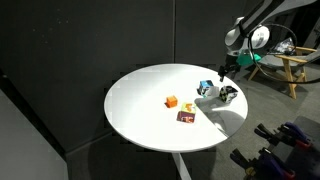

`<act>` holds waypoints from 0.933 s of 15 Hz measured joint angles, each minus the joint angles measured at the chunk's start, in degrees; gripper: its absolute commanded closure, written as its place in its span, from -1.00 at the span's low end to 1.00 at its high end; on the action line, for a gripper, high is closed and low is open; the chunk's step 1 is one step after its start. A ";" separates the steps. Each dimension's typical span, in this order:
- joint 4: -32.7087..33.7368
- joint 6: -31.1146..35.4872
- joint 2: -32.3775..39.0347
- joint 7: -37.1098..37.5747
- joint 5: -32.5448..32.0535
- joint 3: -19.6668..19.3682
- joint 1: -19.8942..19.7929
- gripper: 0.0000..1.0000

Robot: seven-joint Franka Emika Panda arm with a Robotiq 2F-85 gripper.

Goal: Move the letter A block to the left

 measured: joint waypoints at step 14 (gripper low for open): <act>-1.02 5.29 4.14 0.00 0.00 0.87 -1.62 -1.00</act>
